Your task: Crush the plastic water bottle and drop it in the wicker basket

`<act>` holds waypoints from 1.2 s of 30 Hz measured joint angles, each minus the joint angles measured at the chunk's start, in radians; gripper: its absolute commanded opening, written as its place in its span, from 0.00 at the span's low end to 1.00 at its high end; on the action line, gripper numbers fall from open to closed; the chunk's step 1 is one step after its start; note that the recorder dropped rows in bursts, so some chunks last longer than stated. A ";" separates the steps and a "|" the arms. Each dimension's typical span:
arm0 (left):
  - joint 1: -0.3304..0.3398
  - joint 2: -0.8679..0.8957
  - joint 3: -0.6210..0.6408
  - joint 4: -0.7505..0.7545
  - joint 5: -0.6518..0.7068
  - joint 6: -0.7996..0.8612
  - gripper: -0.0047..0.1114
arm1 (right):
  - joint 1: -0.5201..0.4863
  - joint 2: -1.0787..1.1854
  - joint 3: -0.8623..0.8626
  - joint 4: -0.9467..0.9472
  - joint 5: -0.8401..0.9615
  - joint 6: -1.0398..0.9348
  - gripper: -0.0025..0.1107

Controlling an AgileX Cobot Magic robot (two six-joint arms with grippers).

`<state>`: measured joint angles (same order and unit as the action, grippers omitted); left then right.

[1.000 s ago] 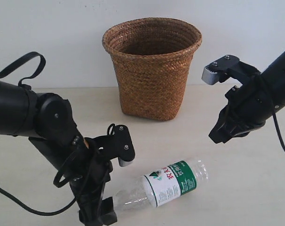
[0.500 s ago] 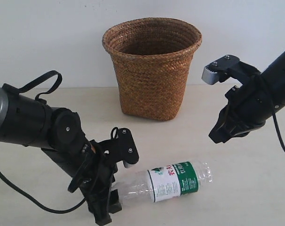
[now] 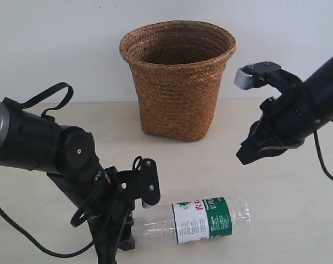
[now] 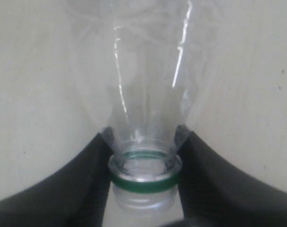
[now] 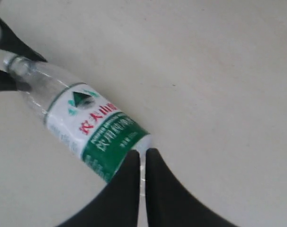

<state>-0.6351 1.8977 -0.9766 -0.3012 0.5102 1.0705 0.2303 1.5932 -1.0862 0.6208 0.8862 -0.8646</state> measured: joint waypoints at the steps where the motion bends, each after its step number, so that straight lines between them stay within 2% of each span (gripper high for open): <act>1: 0.000 0.000 0.000 0.007 0.000 0.000 0.07 | 0.000 0.000 -0.011 0.023 0.025 0.019 0.02; 8: 0.000 0.000 0.000 0.025 0.002 0.004 0.07 | 0.002 0.084 -0.064 0.176 0.250 0.087 0.02; 14: 0.000 0.000 0.000 0.025 0.002 0.004 0.07 | 0.077 0.216 -0.065 0.183 0.192 0.085 0.02; 23: 0.000 0.000 0.000 0.025 0.002 0.004 0.07 | 0.165 0.293 -0.066 0.110 0.099 0.119 0.02; 36: -0.002 0.000 0.000 0.026 0.000 0.004 0.07 | 0.178 0.402 -0.090 0.002 0.082 0.293 0.02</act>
<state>-0.6368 1.8977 -0.9766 -0.2750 0.5099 1.0744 0.4084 1.9949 -1.1764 0.6225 0.9679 -0.5713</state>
